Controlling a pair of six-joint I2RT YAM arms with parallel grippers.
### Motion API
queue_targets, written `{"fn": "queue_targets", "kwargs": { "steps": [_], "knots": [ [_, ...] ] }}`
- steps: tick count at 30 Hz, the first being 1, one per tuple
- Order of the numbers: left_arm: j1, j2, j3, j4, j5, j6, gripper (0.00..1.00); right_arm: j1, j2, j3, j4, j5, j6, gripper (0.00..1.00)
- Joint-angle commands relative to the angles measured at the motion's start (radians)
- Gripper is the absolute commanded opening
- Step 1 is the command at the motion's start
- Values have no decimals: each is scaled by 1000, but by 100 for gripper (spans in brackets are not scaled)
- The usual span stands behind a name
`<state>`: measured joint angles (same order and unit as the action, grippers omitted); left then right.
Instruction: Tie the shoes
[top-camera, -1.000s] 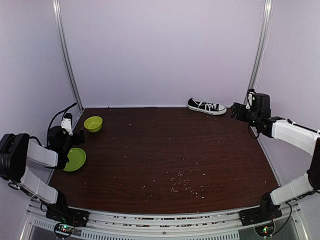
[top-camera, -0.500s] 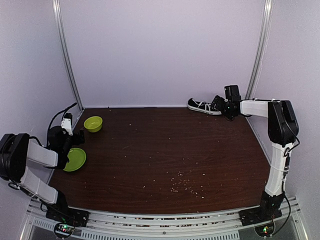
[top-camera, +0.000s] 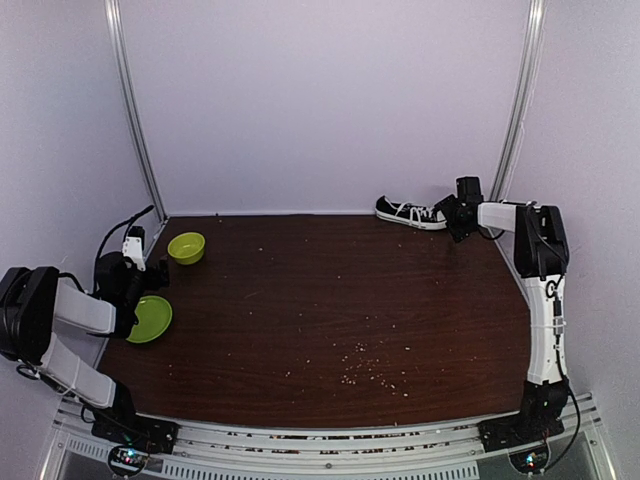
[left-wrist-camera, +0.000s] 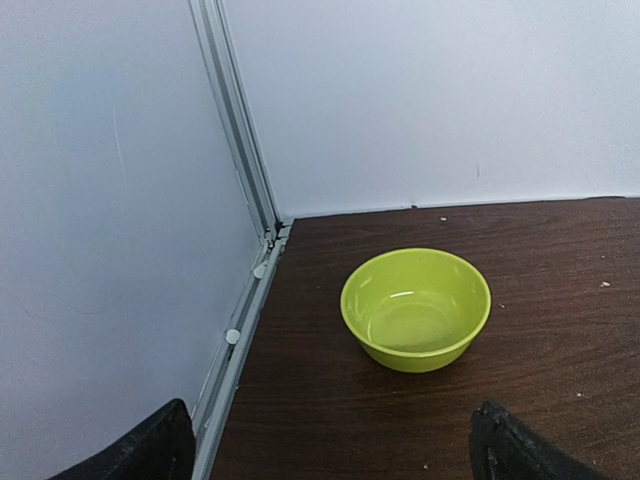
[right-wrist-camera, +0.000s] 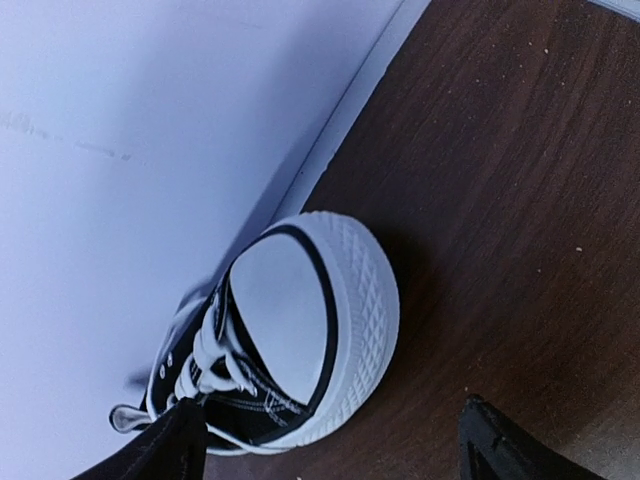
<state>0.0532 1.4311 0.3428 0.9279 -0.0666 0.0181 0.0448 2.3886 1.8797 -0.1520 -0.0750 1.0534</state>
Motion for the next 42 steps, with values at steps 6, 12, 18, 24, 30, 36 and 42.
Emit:
{"fn": "queue_targets", "kwargs": {
  "steps": [6,12,18,24,30,36,42],
  "knots": [
    [4,-8,-1,60,10,11,98,-22,123,193,-59,-49,180,74],
    [5,-8,0,60,11,11,98,-23,174,303,-162,-38,224,72],
    [4,-8,-1,60,10,11,98,-23,226,413,-258,-51,267,72],
    [4,-8,-1,60,10,11,98,-13,246,431,-260,-96,314,71],
    [5,-8,-1,61,10,11,98,12,188,333,-248,-21,380,78],
    [4,-8,-1,60,9,11,98,12,197,345,-274,14,493,75],
    [5,-8,0,60,10,11,98,12,245,408,-259,7,573,55]
  ]
}}
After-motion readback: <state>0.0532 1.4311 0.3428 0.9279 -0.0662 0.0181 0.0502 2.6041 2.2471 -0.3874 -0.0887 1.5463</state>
